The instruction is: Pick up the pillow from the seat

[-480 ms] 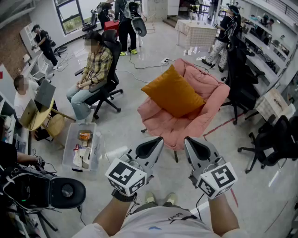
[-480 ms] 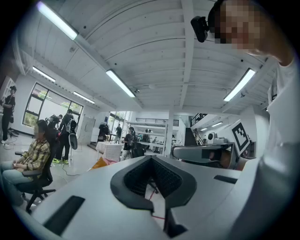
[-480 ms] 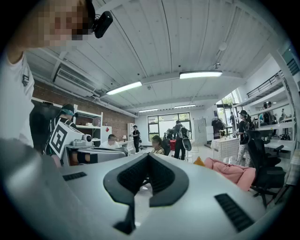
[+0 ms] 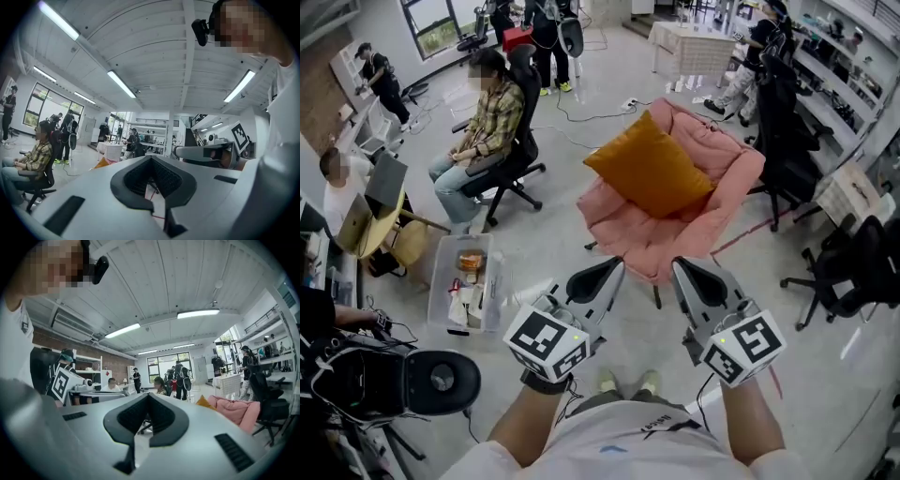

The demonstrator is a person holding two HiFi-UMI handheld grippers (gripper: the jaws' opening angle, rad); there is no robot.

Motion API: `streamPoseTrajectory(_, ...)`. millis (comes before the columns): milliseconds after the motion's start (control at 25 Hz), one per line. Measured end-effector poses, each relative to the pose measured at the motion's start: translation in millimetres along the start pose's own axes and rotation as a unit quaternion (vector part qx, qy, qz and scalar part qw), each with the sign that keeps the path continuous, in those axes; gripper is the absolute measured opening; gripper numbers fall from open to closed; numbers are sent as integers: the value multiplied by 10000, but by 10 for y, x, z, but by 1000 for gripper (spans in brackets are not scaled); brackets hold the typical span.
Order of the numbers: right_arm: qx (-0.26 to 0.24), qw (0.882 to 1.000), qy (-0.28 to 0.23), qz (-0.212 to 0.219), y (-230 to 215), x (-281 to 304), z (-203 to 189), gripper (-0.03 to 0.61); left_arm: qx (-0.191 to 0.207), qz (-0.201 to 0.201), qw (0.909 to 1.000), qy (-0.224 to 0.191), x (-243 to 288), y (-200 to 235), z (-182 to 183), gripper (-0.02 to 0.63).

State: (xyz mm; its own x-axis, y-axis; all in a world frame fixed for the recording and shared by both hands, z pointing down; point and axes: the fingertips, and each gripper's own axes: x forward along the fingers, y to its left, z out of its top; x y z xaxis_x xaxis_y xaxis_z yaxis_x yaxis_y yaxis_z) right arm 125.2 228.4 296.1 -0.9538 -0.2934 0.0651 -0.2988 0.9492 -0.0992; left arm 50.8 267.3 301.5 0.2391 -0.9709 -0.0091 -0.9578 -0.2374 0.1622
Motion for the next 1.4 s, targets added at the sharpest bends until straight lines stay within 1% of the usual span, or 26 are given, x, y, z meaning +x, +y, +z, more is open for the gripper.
streamPoseTrajectory(160,384,9990,-234,-57,-61,72,57,14,57,125,9998,-141,-122,240,118,11)
streamPoseTrajectory(320,678,9973,-222,-146,-64,159,0,14,-4,217,9997,-81,-244,417,105,11)
streamPoseTrajectory(560,703,9969,-318,-153,28,298,13,14,27,148,9999,-32,-339,546,87,11)
streamPoseTrajectory(760,640,9975,-283,-126,75,392,-13,14,34,59,10000,-27,-319,611,52,11)
streamPoseTrajectory(920,674,9973,-283,-73,11,459,-9,14,12,-35,10000,-4,-190,629,31,11)
streamPoseTrajectory(1080,727,9969,-304,-5,-197,638,-26,14,15,-55,10000,70,45,739,6,11)
streamPoseTrajectory(1200,737,9967,-327,19,-429,857,-55,14,47,-50,9999,115,263,907,-21,11)
streamPoseTrajectory(1400,686,9970,-337,148,-822,1342,-52,14,69,23,9998,196,694,1325,-4,11)
